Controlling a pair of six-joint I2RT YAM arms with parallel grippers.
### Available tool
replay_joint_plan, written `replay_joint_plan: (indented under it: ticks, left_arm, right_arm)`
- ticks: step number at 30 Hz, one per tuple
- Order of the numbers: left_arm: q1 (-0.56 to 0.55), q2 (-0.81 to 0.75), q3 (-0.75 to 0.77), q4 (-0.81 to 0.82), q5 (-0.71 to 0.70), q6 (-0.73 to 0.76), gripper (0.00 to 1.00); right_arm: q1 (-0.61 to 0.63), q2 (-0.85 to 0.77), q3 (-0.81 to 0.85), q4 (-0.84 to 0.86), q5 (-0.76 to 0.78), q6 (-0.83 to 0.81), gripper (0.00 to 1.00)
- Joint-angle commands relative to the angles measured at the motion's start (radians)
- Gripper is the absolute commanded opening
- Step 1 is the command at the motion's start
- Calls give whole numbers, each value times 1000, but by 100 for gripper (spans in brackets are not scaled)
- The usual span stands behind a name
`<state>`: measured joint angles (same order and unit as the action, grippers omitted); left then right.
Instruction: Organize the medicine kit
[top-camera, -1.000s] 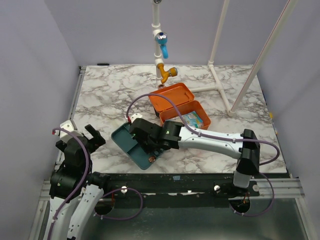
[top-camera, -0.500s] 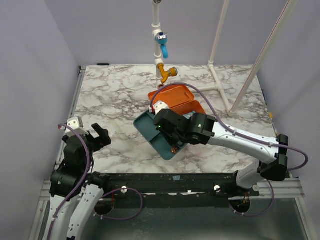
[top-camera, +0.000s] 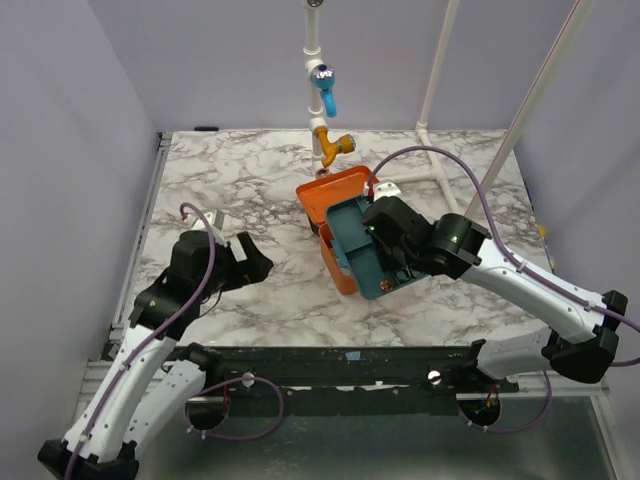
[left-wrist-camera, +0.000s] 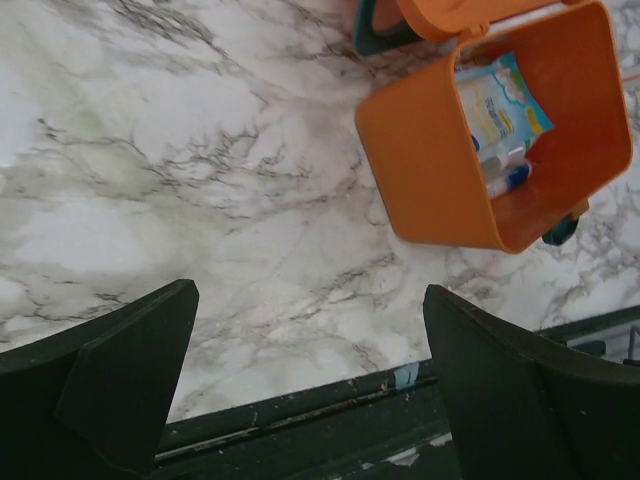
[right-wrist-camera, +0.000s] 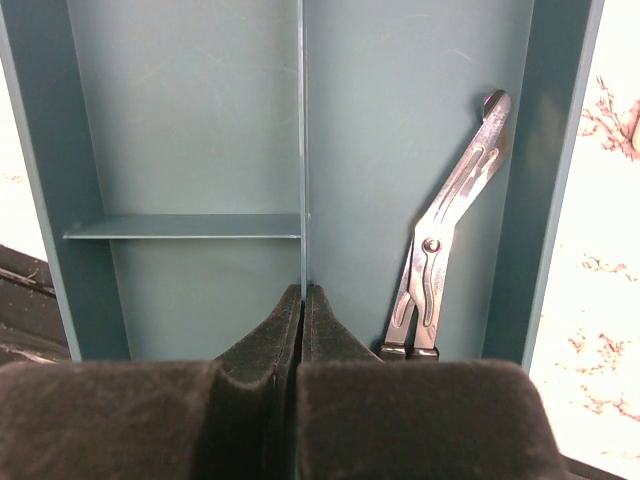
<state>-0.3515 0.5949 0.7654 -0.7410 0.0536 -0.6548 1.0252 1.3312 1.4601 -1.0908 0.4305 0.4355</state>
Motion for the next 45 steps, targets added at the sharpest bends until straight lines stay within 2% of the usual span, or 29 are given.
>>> replay_joint_plan:
  ticks: [1,6,11,19,27,39,45]
  left_arm:
    - [-126,140,50,78,22,-112,98]
    - [-228,276,105,139,-14,-195,98]
    - [-295,442,167,193,-27,-256,98]
    - [-336,707,337,206,-25,-316,99]
    - [-362,893,463,175,-27,-320,95]
    - [-371,974,439,174,-1,-307,70]
    - [-371,997,430,170,17,-272,48]
  right_arm:
    - [-26,-48,-46,32,17,39,1]
    - [-33,-80,-98,30,77,66,1]
    - [-36,-141,-144,44,65,72,1]
    - [-37,-191,-143,30,45,70,1]
    - [-36,-239,-162,31,32,75,1]
    - [-37,-273,-198,31,42,74,1]
    - [-37,-275,-203,31,52,75,1]
